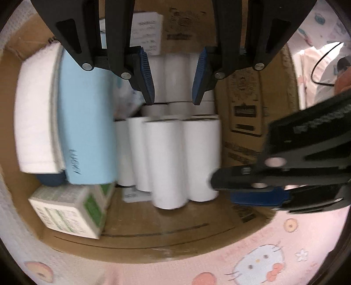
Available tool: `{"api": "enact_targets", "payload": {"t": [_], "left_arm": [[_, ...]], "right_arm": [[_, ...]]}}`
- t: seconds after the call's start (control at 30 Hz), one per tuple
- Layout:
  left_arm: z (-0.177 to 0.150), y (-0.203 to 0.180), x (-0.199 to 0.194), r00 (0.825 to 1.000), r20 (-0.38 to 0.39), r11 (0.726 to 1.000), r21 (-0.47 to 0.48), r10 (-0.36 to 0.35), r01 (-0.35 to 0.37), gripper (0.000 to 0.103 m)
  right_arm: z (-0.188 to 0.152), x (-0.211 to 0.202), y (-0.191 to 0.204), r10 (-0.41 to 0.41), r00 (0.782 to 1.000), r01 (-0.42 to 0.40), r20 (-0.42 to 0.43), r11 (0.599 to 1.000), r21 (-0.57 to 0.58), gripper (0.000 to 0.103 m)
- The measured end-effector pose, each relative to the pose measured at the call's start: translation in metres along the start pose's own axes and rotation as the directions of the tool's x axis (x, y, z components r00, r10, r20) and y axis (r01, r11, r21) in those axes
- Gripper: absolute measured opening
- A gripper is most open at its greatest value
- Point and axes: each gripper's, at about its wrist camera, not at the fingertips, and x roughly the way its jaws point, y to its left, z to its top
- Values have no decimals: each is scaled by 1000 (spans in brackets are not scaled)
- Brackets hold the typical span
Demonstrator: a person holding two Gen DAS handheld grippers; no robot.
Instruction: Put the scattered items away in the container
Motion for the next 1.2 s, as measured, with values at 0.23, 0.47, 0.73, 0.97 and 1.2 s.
{"api": "enact_targets", "payload": {"t": [0.23, 0.47, 0.73, 0.97, 1.2], "left_arm": [[-4, -18, -1, 999, 38, 998, 39, 40, -41, 36], [-5, -14, -13, 991, 124, 996, 62, 49, -57, 53], [-30, -22, -43, 961, 275, 991, 116, 33, -67, 60], [-59, -12, -61, 943, 333, 1000, 19, -23, 18, 61], [-80, -9, -72, 944, 324, 998, -32, 60, -52, 66]], "right_arm": [[3, -1, -20, -14, 1000, 12, 26, 997, 72, 29], [-15, -16, -18, -3, 999, 1, 33, 998, 63, 30], [-53, -56, 0, -144, 982, 133, 120, 987, 94, 30], [-70, -91, 71, -257, 944, 237, 209, 965, 114, 60], [-76, -93, 84, -350, 906, 333, 237, 936, 112, 63]]}}
